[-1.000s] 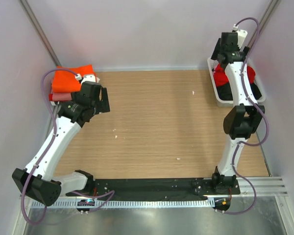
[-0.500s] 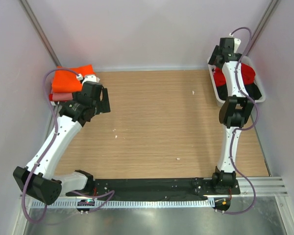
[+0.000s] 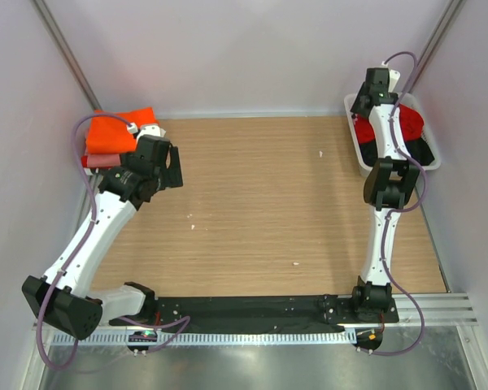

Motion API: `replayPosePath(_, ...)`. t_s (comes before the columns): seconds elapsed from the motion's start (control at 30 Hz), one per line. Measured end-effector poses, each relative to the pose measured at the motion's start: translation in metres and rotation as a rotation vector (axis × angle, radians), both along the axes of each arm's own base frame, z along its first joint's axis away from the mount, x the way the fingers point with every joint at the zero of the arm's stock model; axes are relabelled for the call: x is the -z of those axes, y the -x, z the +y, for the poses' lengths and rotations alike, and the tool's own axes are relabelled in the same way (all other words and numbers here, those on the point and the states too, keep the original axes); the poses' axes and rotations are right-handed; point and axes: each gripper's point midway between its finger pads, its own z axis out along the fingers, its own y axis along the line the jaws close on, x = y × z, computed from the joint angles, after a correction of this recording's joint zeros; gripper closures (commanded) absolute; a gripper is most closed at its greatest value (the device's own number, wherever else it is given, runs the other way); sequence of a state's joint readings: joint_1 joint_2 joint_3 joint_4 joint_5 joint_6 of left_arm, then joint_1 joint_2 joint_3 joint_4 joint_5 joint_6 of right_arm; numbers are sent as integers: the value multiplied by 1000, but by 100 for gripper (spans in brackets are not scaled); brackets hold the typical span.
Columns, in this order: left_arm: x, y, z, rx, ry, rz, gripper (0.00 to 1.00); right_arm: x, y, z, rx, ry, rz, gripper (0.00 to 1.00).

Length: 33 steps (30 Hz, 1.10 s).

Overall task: Fold and stack the t-shirts
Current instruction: Grab the tshirt from the pile

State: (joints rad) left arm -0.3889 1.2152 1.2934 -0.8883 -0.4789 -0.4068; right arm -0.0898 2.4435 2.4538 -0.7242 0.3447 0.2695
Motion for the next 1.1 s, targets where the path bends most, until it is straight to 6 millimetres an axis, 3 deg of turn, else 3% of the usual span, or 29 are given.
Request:
replayPosePath(0.33, 0, 0, 0, 0, -1, 1, 4, -3, -14, -5, 7, 3, -60, 34)
replayPosePath(0.43, 0, 0, 0, 1, 0, 1, 4, 2, -19, -5, 6, 2, -67, 38)
replayPosePath(0.53, 0, 0, 0, 0, -1, 1, 4, 9, -22, -6, 6, 2, -70, 49)
replayPosePath(0.63, 1, 0, 0, 1, -1, 4, 4, 16, -25, -7, 8, 4, -68, 71)
replayPosePath(0.67, 1, 0, 0, 0, -2, 5, 4, 17, -26, -7, 9, 5, -67, 86)
replayPosePath(0.77, 3, -1, 0, 1, -4, 9, 4, 18, -27, -7, 12, 1, -72, 99)
replayPosePath(1.0, 4, -1, 0, 1, -6, 14, 4, 8, -25, -3, 14, 14, -81, 99)
replayPosePath(1.1, 5, -1, 0, 1, -7, 15, 4, -21, -20, 11, -1, 37, -104, 99)
